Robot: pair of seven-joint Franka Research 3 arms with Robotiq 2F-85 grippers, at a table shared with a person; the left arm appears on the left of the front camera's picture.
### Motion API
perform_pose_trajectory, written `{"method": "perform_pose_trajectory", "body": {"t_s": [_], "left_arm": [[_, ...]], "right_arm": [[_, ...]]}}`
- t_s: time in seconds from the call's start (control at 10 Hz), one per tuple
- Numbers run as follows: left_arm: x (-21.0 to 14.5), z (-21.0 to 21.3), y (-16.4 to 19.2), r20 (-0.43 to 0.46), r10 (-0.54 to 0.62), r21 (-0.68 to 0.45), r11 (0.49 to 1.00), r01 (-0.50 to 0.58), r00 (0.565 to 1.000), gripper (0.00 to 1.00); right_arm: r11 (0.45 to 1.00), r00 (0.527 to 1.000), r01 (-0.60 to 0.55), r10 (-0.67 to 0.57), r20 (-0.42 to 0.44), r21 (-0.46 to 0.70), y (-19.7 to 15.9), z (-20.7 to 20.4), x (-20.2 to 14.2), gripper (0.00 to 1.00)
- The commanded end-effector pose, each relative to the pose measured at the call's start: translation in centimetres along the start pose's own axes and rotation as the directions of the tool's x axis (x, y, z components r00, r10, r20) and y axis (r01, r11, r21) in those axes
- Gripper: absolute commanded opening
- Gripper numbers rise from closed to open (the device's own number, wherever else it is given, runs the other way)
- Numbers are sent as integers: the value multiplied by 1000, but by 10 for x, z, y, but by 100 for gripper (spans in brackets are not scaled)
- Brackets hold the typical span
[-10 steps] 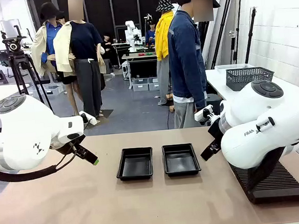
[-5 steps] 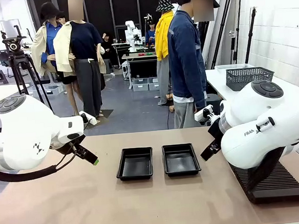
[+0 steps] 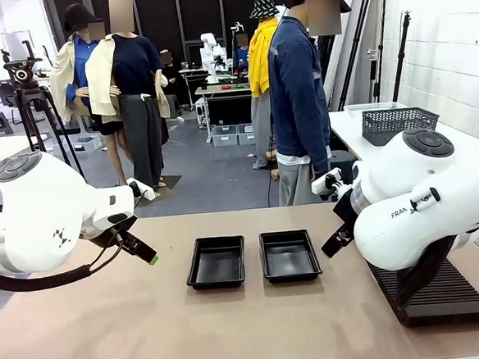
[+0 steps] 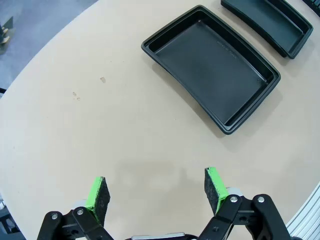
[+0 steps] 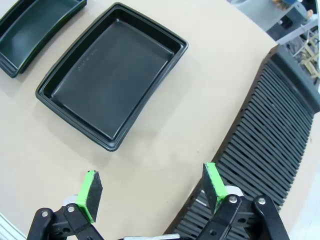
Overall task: Inspect and transfer BCBs to ESD trays.
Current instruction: Pick up the Blank PCB from the PCB Rack and place it in the left ESD tray.
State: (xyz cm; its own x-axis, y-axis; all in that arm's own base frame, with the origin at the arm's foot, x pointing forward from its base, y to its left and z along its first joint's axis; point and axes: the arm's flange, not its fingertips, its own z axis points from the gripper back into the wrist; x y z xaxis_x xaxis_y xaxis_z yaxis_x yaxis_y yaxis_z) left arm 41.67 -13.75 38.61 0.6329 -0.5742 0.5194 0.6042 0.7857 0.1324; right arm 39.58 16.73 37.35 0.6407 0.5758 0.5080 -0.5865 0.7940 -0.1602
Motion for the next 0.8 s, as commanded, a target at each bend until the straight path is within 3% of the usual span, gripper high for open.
{"method": "perform_pose_trajectory", "body": {"t_s": [0.0,0.7], "left_arm": [[1,2,-1,-2,0,-3,1000,0,1000,100],[1,2,-1,-2,0,-3,1000,0,1000,100]], "right_arm": [[1000,1000,0,0,0,0,0,0,0,100],[1000,1000,0,0,0,0,0,0,0,100]]}}
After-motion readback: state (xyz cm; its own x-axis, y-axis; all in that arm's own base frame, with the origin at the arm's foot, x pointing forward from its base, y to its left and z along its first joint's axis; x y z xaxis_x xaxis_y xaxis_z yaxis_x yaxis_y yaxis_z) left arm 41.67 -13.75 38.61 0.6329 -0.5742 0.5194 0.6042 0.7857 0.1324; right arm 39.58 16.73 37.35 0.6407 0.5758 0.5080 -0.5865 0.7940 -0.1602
